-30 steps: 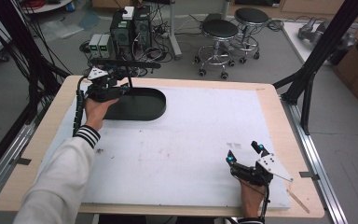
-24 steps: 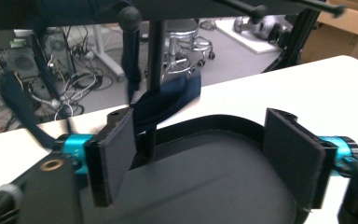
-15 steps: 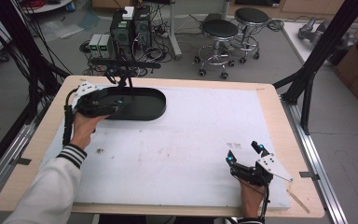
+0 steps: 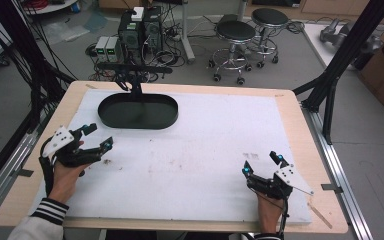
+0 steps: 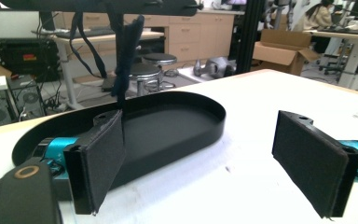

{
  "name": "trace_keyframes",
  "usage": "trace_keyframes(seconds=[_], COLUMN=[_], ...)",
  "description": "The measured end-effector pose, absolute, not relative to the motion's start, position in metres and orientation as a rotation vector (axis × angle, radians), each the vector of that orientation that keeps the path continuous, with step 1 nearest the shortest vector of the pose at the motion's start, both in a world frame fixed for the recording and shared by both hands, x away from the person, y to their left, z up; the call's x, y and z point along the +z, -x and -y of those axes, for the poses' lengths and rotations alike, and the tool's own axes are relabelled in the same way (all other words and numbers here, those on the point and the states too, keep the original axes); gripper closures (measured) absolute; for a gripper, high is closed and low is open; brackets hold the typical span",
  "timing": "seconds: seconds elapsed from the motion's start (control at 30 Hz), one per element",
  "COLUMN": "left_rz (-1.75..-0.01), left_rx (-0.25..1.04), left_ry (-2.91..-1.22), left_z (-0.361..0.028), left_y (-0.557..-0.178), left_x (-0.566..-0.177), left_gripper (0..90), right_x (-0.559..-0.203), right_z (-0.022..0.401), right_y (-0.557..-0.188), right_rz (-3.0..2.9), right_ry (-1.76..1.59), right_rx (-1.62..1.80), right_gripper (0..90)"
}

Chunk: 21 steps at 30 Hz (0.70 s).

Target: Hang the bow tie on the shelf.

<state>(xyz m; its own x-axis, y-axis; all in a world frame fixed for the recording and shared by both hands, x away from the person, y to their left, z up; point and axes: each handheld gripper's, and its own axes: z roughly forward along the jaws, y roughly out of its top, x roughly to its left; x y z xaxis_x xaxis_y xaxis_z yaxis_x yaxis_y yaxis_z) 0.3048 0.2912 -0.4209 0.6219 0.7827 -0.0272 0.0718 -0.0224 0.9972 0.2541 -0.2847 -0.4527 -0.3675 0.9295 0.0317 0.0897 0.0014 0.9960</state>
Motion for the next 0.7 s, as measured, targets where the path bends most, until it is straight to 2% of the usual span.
trace_keyframes(seconds=[0.27,0.7], left_rz=[-0.734,-0.711], left_rx=[0.704,0.733], left_ry=[-1.453,-1.408], left_z=[-0.299,-0.301], left_y=[-0.281,-0.275], left_x=[-0.450,-0.455], left_gripper=[17.5,16.6], right_x=[-0.453,-0.453], right_z=[0.284,0.285], right_y=[-0.255,-0.254], right_rz=[-1.547,-1.545], right_ry=[-1.081,-1.081], right_rx=[1.444,1.454], right_gripper=[3.3,3.3])
